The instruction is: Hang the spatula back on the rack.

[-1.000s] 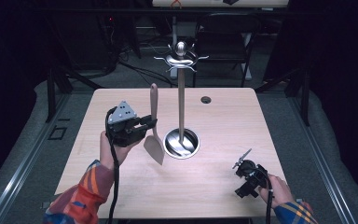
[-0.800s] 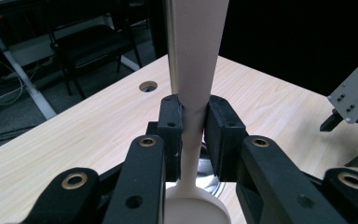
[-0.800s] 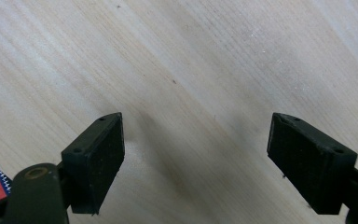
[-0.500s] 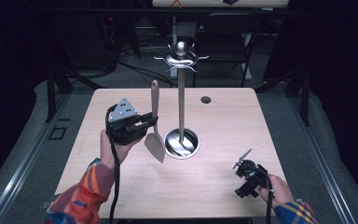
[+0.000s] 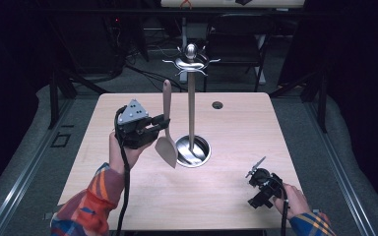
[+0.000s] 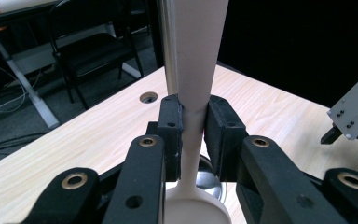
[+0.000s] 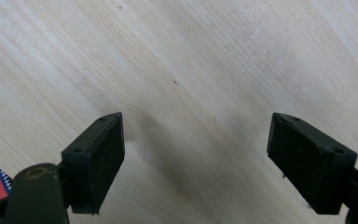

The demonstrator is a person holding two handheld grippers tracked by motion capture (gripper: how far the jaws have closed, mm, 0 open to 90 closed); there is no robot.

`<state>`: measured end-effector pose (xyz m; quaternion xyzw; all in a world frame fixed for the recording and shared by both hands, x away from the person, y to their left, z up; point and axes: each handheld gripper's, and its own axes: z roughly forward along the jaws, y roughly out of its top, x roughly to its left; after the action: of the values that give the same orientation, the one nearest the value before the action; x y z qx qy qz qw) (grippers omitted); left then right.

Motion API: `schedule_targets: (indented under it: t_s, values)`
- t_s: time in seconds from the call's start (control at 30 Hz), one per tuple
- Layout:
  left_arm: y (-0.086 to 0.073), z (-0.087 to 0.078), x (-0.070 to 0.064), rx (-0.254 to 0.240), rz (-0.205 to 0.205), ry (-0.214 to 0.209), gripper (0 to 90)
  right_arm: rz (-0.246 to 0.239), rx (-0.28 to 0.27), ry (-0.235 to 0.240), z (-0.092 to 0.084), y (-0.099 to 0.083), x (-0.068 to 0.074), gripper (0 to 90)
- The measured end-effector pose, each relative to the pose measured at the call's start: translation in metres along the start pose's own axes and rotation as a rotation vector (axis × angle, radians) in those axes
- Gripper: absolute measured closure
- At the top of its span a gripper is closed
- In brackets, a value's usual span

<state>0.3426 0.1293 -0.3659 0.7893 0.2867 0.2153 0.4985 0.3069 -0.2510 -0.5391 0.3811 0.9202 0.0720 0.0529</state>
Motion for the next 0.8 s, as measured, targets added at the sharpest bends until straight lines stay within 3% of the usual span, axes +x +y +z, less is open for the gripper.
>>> schedule_targets:
  t_s: [0.37, 0.6, 0.8]
  values:
    - [0.006, 0.002, 0.0, -0.004, 0.0, 0.003, 77.2, -0.006, 0.015, -0.013, -0.003, 0.0, -0.001, 18.5]
    - [0.01, 0.005, 0.0, 0.0, -0.007, 0.004, 77.1, 0.018, -0.011, -0.005, -0.003, 0.0, -0.001, 18.4]
    - [0.014, 0.008, 0.0, 0.005, -0.005, 0.008, 77.1, -0.002, 0.005, -0.015, -0.004, 0.001, -0.001, 18.3]
